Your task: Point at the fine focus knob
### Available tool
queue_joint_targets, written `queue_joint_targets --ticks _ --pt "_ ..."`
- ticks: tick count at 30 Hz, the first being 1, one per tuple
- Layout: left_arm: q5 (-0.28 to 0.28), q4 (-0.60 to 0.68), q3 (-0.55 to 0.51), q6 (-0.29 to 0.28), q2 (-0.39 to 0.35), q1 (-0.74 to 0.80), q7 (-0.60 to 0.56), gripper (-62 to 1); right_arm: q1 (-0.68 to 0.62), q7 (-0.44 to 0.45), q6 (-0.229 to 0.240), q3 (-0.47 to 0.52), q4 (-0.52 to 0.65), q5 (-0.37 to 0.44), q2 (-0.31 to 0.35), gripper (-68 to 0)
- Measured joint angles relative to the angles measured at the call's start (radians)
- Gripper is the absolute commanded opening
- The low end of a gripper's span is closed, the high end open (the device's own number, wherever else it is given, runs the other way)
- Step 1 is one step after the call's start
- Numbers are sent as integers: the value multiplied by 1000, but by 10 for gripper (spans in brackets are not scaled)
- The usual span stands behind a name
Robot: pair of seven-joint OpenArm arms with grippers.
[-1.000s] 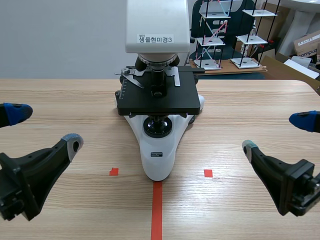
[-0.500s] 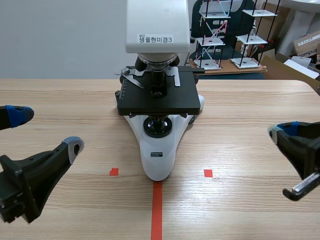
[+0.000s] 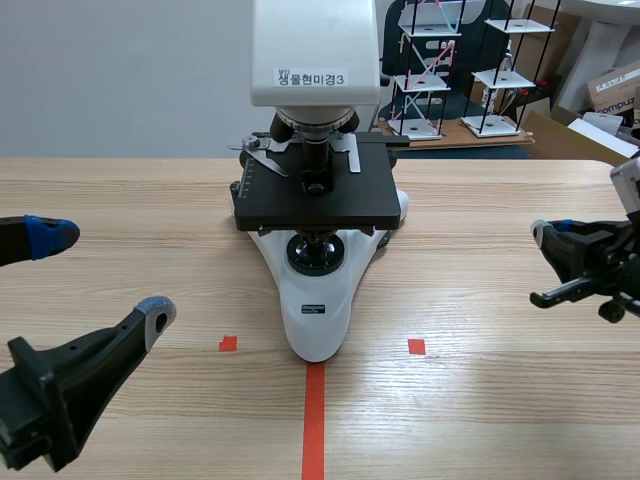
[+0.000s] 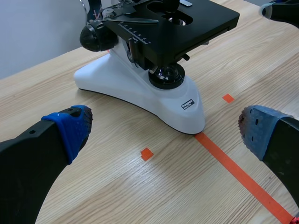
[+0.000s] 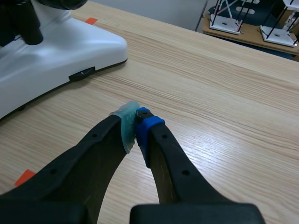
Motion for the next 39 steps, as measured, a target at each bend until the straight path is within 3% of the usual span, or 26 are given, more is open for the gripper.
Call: queue_joint_targets --ticks 10,17,20,25,27,29,33,35,39 --pt "-2 0 0 0 0 0 0 14 273 106 0 -153 -243 -66 -4 -674" --pt "-2 0 0 0 0 0 0 14 441 200 4 -195 -413 -206 -53 -675" --pt "-2 0 0 0 0 0 0 14 504 218 40 -218 -478 -269 -70 -675" --pt "-2 0 0 -8 0 0 0 14 600 303 55 -250 -586 -337 -75 -675" --pt "-2 0 0 -8 0 0 0 14 635 315 95 -250 -618 -370 -74 -675" --pt "-2 0 0 -8 0 0 0 14 657 335 132 -250 -631 -405 -74 -675" --pt "-2 0 0 -8 0 0 0 14 673 359 143 -250 -631 -439 -74 -675" --pt "-2 0 0 -8 0 0 0 14 672 373 179 -250 -629 -476 -74 -675" --pt "-2 0 0 -8 0 0 0 14 669 372 183 -250 -629 -518 -77 -675"
